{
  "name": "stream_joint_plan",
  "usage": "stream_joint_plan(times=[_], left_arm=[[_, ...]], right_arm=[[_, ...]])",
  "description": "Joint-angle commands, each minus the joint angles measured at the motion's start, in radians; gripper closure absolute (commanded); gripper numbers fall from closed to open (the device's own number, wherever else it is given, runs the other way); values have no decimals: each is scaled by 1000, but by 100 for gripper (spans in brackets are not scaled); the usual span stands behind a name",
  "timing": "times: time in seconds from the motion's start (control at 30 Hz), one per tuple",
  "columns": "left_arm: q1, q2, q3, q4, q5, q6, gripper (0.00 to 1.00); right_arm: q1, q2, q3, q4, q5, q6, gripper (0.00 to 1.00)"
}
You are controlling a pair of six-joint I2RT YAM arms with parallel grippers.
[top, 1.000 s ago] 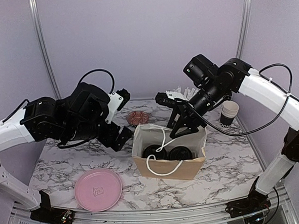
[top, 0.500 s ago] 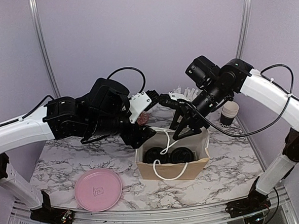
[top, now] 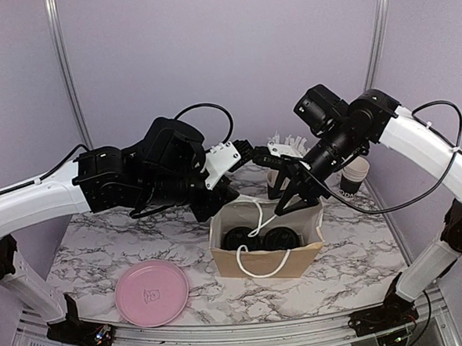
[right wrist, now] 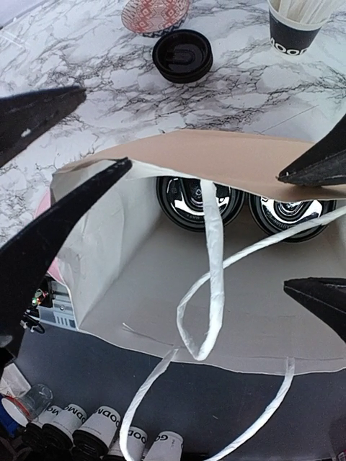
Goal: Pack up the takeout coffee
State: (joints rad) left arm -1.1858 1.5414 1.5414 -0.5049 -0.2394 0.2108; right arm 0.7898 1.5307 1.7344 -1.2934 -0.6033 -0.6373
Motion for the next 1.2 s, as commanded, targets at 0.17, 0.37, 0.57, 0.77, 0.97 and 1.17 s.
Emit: stream_joint_plan(times=[0.17,0.37,0.57,0.77,0.97,1.17], left_arm=[[-11,45,-22,-52,103,60,78],[-58,5,-38,-61,137,28,100],[-220,-44,-109,-61,-30,-3,100],[-380,-71,-160,-54,-211,-70,100],[-433,-75,-177,-43,-213,-161,100],[-439,-99,-198,-18,-230,-203,100]], right_arm=[[-149,-69,48,45,-77,-64,58],[-319,-107,65,60,-104,-88,58],[-441,-96,19,120,-118,-62,57],[-462,-54,-21,153,-142,-45,56],[-464,-12,-28,169,-149,-41,56],[-465,11,-11,182,-135,-36,55]])
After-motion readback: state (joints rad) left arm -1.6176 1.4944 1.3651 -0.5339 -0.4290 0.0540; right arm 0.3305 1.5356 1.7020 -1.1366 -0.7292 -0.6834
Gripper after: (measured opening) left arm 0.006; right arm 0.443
